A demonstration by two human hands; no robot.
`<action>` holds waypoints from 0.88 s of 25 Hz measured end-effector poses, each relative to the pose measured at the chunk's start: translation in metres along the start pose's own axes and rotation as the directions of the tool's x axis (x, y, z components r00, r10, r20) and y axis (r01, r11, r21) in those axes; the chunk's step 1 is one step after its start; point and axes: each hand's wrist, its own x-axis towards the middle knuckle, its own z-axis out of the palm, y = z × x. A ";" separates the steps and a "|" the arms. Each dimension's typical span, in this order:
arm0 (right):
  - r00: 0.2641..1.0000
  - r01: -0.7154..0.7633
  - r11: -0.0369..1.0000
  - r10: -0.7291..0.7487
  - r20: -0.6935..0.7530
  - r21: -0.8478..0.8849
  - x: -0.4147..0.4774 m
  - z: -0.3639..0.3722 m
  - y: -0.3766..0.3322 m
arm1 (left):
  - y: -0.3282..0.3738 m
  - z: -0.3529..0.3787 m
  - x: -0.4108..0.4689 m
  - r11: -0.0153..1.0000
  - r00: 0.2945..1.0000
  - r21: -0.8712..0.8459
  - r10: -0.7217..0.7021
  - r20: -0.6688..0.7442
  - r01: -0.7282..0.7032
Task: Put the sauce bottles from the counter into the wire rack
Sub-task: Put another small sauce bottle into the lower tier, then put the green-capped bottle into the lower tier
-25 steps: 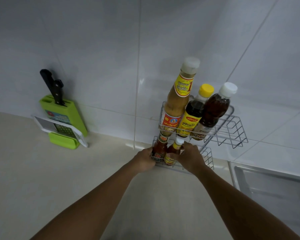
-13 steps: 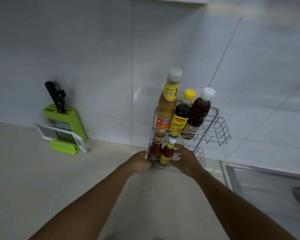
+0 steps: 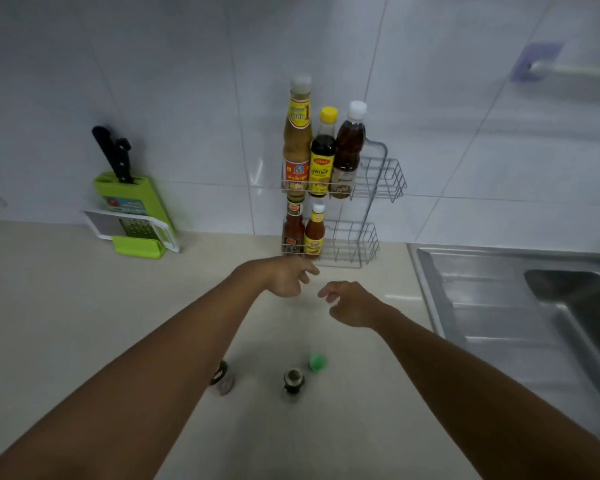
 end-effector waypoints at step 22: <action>0.953 0.267 0.889 -0.185 -0.241 0.372 -0.099 0.007 -0.017 | -0.035 0.172 -0.033 0.828 0.869 -0.475 0.029 -0.495 -0.298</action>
